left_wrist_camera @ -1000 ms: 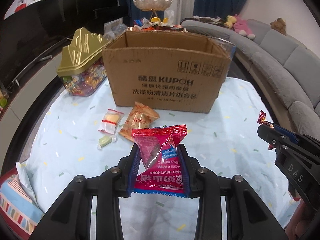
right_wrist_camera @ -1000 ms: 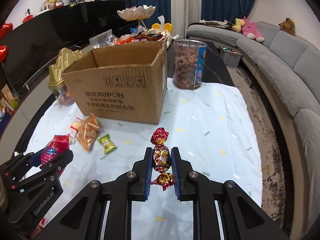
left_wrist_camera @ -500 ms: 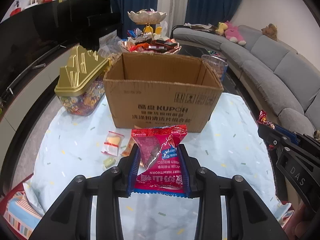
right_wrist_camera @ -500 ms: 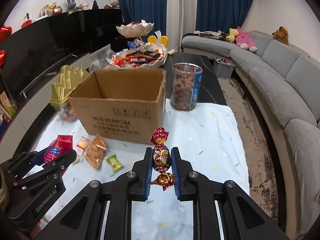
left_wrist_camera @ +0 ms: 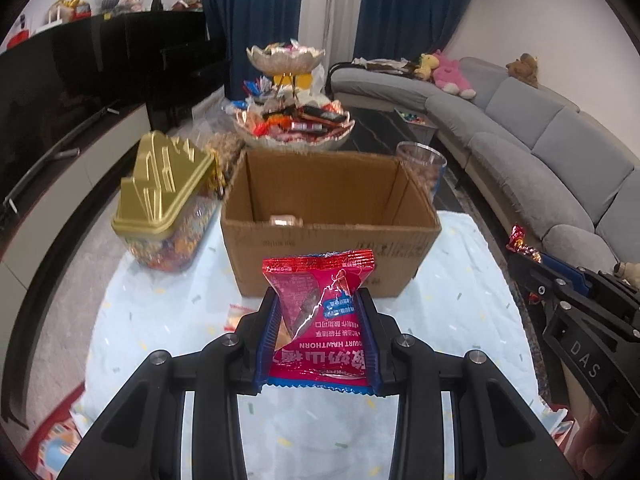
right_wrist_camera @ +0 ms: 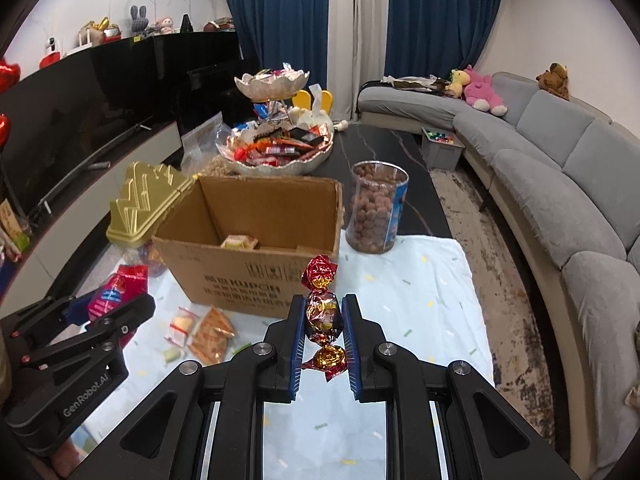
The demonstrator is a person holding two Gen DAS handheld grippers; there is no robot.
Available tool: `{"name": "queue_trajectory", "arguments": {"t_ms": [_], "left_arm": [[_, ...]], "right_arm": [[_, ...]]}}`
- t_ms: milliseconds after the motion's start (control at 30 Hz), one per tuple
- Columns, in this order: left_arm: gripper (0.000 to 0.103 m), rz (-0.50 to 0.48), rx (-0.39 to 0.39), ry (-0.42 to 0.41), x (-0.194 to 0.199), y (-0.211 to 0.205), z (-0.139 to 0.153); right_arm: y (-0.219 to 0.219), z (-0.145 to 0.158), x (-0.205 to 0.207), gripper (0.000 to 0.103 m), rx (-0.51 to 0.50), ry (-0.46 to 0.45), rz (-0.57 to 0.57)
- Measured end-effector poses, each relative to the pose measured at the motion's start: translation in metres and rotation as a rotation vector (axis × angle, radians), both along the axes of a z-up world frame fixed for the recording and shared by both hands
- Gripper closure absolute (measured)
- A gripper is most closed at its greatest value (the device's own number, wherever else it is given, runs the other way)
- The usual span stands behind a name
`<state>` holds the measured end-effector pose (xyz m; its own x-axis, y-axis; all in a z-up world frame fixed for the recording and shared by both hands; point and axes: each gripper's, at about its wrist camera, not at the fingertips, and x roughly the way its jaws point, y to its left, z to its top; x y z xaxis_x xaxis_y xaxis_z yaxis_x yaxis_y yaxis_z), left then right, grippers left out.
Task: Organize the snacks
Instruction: 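Lift both held snacks and carry them over the cardboard box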
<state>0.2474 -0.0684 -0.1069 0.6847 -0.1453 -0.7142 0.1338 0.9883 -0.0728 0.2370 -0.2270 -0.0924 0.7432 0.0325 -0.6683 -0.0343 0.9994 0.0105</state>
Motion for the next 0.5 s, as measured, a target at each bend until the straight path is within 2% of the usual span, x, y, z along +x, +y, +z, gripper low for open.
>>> {"name": "queue_trajectory", "arguments": {"t_ms": [500], "left_arm": [[0.067, -0.063, 0.001, -0.022, 0.035, 0.007, 0.044]], "right_arm": [[0.01, 0.038, 0.031, 0.083, 0.042, -0.037, -0.012]]}}
